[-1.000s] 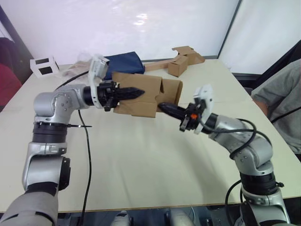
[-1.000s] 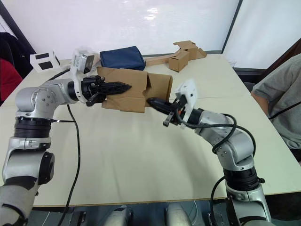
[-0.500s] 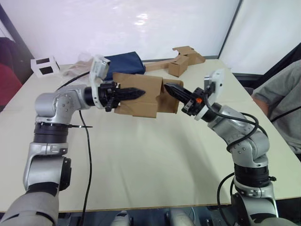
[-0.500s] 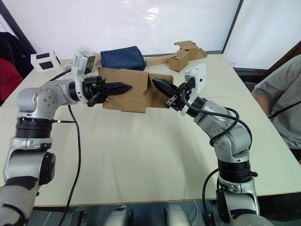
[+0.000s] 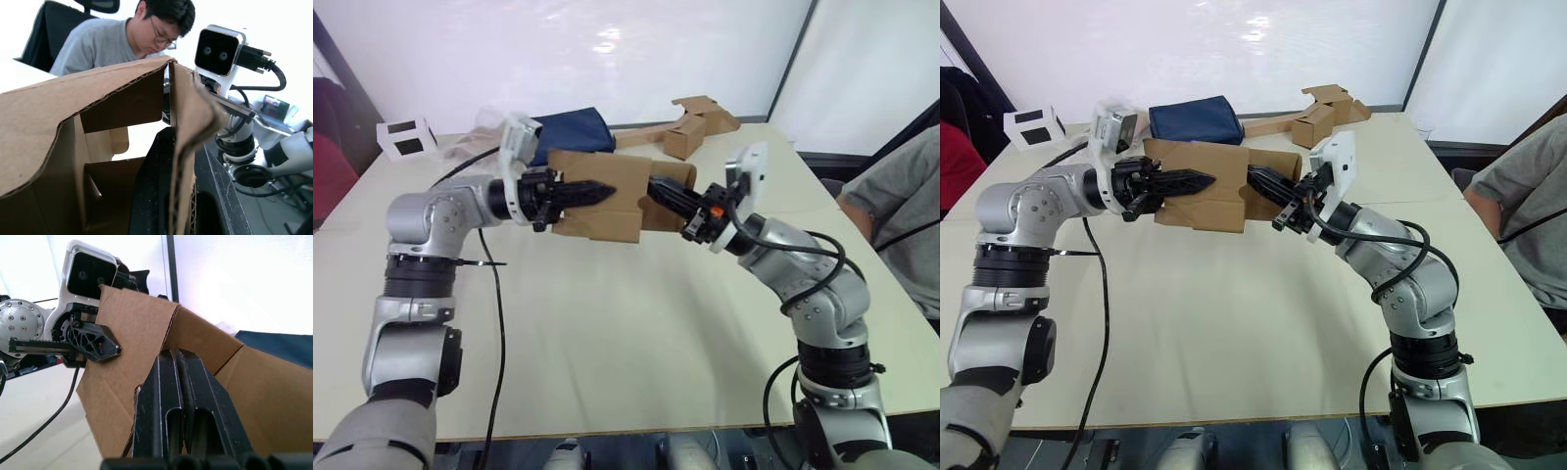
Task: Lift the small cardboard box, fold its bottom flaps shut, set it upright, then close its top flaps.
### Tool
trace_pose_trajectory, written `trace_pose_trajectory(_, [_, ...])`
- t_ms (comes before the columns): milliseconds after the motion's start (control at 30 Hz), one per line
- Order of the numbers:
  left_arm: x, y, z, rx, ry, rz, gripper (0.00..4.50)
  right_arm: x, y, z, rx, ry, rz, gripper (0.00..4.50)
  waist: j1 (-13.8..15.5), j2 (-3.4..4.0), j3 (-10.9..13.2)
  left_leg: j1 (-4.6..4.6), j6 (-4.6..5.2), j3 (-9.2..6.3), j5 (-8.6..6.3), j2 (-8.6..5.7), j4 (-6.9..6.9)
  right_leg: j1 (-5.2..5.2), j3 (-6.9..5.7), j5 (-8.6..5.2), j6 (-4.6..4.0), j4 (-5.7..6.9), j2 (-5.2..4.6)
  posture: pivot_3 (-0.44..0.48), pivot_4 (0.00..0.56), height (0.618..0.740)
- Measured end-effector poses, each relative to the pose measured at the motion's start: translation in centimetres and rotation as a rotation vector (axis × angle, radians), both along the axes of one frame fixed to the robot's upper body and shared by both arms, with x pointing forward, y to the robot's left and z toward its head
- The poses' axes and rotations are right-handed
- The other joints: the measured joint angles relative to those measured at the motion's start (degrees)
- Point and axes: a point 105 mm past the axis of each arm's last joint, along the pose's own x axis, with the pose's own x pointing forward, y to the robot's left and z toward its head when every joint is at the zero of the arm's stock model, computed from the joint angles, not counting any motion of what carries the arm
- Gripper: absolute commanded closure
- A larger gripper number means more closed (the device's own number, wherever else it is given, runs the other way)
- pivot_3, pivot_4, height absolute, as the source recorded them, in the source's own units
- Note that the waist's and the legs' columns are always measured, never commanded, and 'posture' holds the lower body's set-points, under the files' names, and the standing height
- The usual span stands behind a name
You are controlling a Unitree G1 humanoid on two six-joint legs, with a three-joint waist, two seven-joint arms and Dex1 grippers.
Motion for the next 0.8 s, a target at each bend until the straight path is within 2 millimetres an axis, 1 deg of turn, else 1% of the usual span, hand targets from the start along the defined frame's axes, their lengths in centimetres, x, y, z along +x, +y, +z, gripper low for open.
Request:
trace_pose_trajectory(100, [0.4, 0.3, 0.8, -0.009, -0.025, 0.02, 4.5, 0.2, -2.6, 1.0, 0.062, 0.021, -0.023, 4.44, 0.02, 0.0, 0.0, 0.0, 0.21, 0.0, -0.11, 0.0, 0.0, 0.0, 0.0, 0.0, 0.0, -0.01, 0.0, 0.0, 0.15, 0.74])
trace_pose_trajectory(167, [0.4, 0.4, 1.5, -0.016, -0.045, 0.02, 4.5, 0.6, -4.5, 1.6, 0.147, 0.045, -0.046, 4.44, -0.08, 0.0, 0.0, 0.0, 0.21, 0.0, -0.12, 0.0, -0.01, 0.0, 0.0, 0.0, 0.0, 0.0, 0.02, 0.0, 0.15, 0.74])
trace_pose_trajectory(200, [0.4, 0.5, 1.9, -0.024, -0.065, 0.022, 4.5, 1.2, -5.9, 1.9, 0.214, 0.065, -0.078, 4.44, -0.1, 0.0, 0.0, 0.0, 0.22, 0.0, -0.12, 0.0, -0.01, 0.0, 0.0, 0.0, 0.0, 0.0, 0.02, 0.0, 0.15, 0.74])
trace_pose_trajectory(300, [0.3, 0.5, 2.4, -0.03, -0.089, 0.02, 4.5, 2.8, -8.3, 1.7, 0.288, 0.096, -0.177, 4.44, -0.23, 0.01, 0.0, 0.03, 0.22, 0.03, -0.12, 0.0, -0.02, -0.01, 0.02, 0.0, 0.0, 0.01, 0.03, 0.0, 0.15, 0.74])
trace_pose_trajectory(367, [0.3, 0.3, 2.5, -0.034, -0.096, 0.017, 4.5, 4.2, -9.0, 0.8, 0.267, 0.115, -0.261, 4.44, -0.3, 0.01, 0.0, 0.03, 0.22, 0.03, -0.12, 0.0, -0.03, -0.03, 0.03, 0.0, 0.0, 0.02, 0.04, 0.0, 0.15, 0.74])
trace_pose_trajectory(433, [0.3, 0.3, 2.5, -0.036, -0.096, 0.015, 4.5, 5.3, -8.7, -0.5, 0.216, 0.14, -0.309, 4.44, -0.36, 0.01, 0.0, 0.03, 0.21, 0.05, -0.12, 0.0, -0.03, -0.04, 0.05, 0.0, 0.0, 0.02, 0.04, 0.0, 0.15, 0.74])
trace_pose_trajectory(467, [0.3, 0.2, 2.5, -0.038, -0.095, 0.013, 4.5, 5.9, -8.3, -1.3, 0.195, 0.156, -0.318, 4.44, -0.33, 0.01, 0.01, 0.02, 0.21, 0.05, -0.11, 0.0, -0.03, -0.04, 0.05, 0.0, 0.0, 0.02, 0.04, 0.0, 0.15, 0.74])
trace_pose_trajectory(533, [0.3, 0.0, 2.4, -0.041, -0.093, 0.009, 4.5, 6.1, -7.0, -1.7, 0.189, 0.168, -0.288, 4.44, -0.32, 0.02, 0.01, 0.02, -0.01, 0.05, 0.01, 0.0, -0.02, -0.04, 0.05, 0.0, 0.0, 0.02, 0.04, 0.0, 0.15, 0.74])
trace_pose_trajectory(600, [0.3, -0.2, 2.4, -0.045, -0.092, 0.004, 4.5, 5.9, -5.9, -1.8, 0.176, 0.166, -0.25, 4.44, -0.31, 0.02, 0.01, 0.01, -0.05, 0.05, 0.03, 0.0, -0.02, -0.04, 0.05, 0.0, 0.0, 0.01, 0.03, 0.0, 0.15, 0.74])
trace_pose_trajectory(700, [0.3, -0.2, 2.4, -0.045, -0.092, 0.004, 4.5, 4.9, -4.0, -1.6, 0.188, 0.164, -0.141, 4.44, -0.16, 0.02, 0.01, 0.01, -0.06, 0.05, 0.03, 0.0, -0.02, -0.03, 0.04, 0.0, 0.0, 0.02, 0.02, 0.0, 0.15, 0.74])
trace_pose_trajectory(800, [0.3, -0.4, 2.4, -0.048, -0.09, 0.005, 4.5, 2.6, -1.9, -1.4, 0.251, 0.195, 0.03, 4.44, -0.17, 0.02, 0.01, 0.0, -0.06, 0.04, 0.03, 0.01, -0.01, -0.03, 0.04, 0.0, 0.0, 0.02, 0.01, 0.0, 0.15, 0.74])
